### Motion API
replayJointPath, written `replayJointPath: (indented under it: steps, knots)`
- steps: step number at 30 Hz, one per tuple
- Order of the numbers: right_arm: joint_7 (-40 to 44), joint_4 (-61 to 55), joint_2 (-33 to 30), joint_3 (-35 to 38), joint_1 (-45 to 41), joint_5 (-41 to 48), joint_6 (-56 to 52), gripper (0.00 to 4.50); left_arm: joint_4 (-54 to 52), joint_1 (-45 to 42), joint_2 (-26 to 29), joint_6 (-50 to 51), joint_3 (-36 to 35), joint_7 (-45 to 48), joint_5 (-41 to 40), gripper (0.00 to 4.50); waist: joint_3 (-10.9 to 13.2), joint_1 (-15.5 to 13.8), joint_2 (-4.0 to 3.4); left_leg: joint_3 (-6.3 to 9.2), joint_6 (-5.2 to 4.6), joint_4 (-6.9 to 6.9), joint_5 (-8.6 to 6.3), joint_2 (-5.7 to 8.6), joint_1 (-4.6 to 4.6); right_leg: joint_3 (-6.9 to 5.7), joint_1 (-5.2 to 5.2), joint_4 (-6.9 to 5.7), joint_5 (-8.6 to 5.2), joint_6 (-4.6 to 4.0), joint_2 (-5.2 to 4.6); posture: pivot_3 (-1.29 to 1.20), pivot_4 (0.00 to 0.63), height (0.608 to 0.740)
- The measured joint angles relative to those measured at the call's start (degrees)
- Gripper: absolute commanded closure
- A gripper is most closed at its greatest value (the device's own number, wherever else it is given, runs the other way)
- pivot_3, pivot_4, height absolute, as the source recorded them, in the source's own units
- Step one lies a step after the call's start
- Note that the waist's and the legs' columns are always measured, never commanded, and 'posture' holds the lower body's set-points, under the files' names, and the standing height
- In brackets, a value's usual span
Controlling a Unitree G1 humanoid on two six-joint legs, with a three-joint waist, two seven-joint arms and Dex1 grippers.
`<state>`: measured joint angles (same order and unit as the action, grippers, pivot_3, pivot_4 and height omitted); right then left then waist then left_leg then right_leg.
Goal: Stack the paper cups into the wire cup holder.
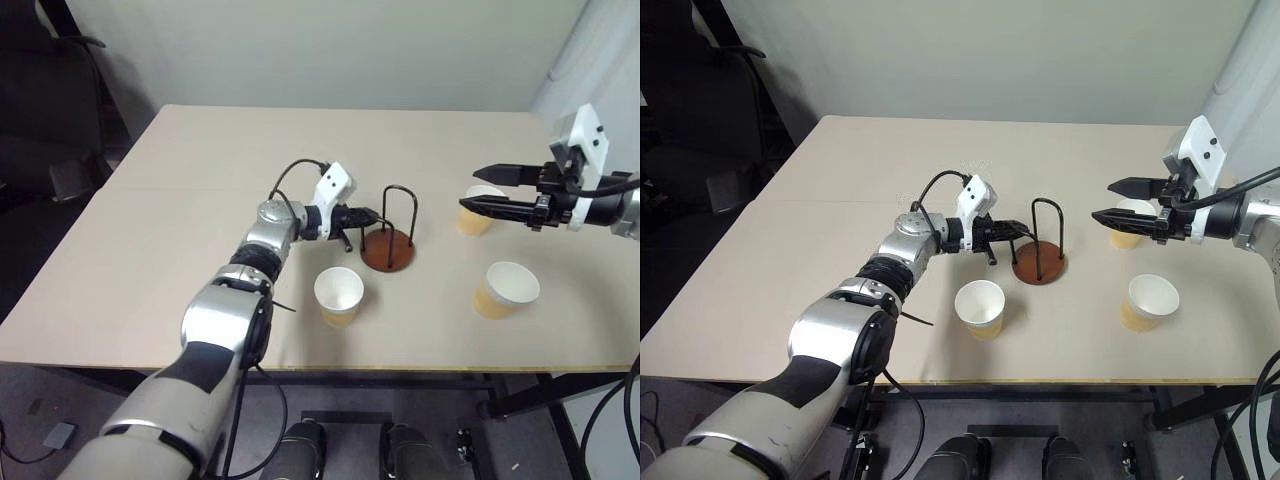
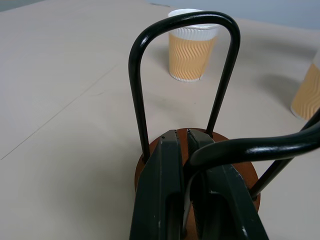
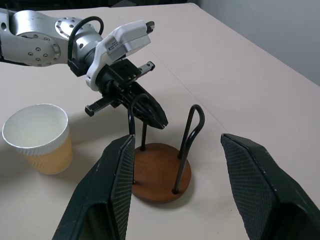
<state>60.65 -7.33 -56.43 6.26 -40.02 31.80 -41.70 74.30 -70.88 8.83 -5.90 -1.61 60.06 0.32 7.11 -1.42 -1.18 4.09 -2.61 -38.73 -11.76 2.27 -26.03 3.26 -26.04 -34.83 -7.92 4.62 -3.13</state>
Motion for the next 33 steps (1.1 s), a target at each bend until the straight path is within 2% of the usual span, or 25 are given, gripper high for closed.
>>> replayJointPath:
  steps: [9,12,15,22,28,33]
  knots:
    - [-0.3,-0.1,0.0,0.0,0.0,0.0,0.0,1.76,-0.1,0.0,-0.1,-2.7,2.1,-0.6,2.0,4.47,0.0,0.0,0.0,0.0,-0.02,-0.02,0.01,0.0,0.1,0.02,0.1,0.0,-0.03,-0.04,0.0,0.0,0.15,0.74]
    - [-0.3,-0.2,0.0,0.0,0.0,0.0,0.0,1.76,-0.1,0.0,0.0,-3.0,3.0,-1.0,2.9,3.67,0.0,0.0,0.0,-0.01,-0.04,-0.06,0.03,0.0,0.14,0.04,0.16,0.0,-0.08,-0.15,0.0,0.0,0.15,0.74]
    - [-0.4,-0.3,0.0,0.0,0.1,0.0,0.0,1.76,0.0,0.4,0.0,-3.0,3.8,-0.4,3.7,2.68,0.0,0.0,0.0,-0.02,-0.05,-0.12,0.04,0.0,0.09,0.05,0.14,0.0,-0.07,-0.14,0.01,0.0,0.15,0.74]
    - [-0.4,-0.3,0.0,0.0,0.1,0.0,0.0,1.76,-0.1,0.4,0.0,-2.9,3.7,-0.2,3.6,0.07,0.0,0.0,0.0,-0.02,-0.09,-0.14,-0.02,0.01,0.04,0.05,0.14,0.04,-0.08,-0.12,0.0,0.0,0.15,0.74]
    - [-0.5,-0.3,0.0,0.0,0.1,0.0,0.1,1.76,-0.1,0.4,0.3,-2.9,3.7,1.2,3.5,0.03,0.0,0.0,0.0,-0.02,-0.09,-0.14,-0.05,0.01,0.04,0.04,0.13,0.04,-0.07,-0.05,0.0,0.0,0.15,0.74]
    - [-0.5,-0.3,0.0,0.0,0.0,-0.1,0.1,1.76,-0.1,0.4,3.8,-3.3,3.8,3.5,3.7,0.03,0.0,0.0,0.0,-0.01,-0.08,-0.13,-0.05,0.0,0.05,0.04,0.11,0.04,-0.07,-0.06,0.01,0.0,0.15,0.74]
